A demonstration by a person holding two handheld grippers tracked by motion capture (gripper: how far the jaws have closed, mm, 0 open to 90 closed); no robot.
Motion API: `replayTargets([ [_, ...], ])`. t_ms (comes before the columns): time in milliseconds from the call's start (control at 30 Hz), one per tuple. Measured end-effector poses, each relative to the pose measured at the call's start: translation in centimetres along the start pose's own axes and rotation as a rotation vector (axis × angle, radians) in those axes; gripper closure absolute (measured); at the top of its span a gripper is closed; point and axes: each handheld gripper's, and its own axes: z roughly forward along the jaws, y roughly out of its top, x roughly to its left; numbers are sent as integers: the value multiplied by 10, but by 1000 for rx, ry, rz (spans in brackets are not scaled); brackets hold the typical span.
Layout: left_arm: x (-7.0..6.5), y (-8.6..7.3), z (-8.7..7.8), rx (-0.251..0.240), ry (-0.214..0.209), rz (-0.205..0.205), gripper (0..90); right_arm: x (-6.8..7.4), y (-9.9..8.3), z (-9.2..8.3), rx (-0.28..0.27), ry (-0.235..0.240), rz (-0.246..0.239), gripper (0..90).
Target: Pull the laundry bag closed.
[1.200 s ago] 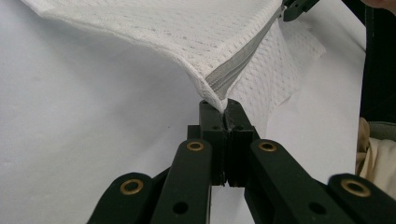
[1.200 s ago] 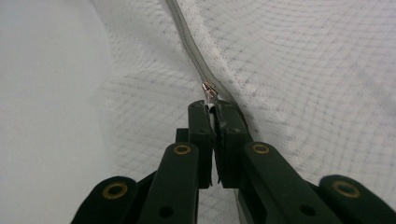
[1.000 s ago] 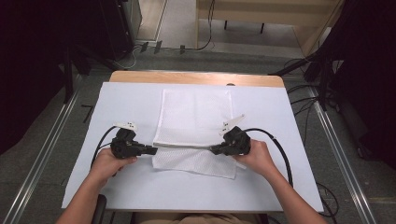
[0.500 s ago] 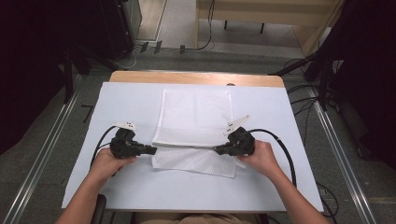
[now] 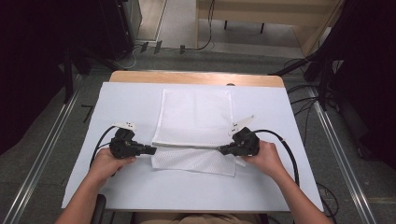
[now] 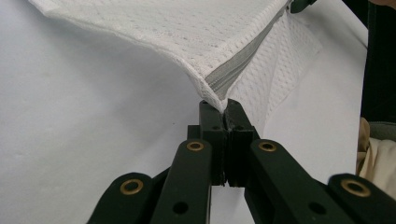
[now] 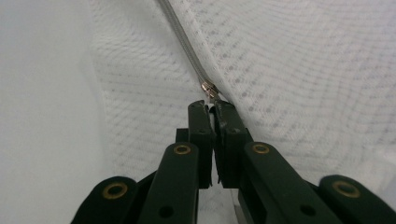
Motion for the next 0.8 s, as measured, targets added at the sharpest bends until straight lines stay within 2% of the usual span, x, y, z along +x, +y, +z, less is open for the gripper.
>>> replayTargets([
  [467, -2, 0, 2, 8, -4, 12, 898, -4, -13, -11, -9, -9, 14, 887],
  [800, 0, -1, 2, 18, 5, 7, 898, -5, -18, -13, 6, -7, 24, 887],
])
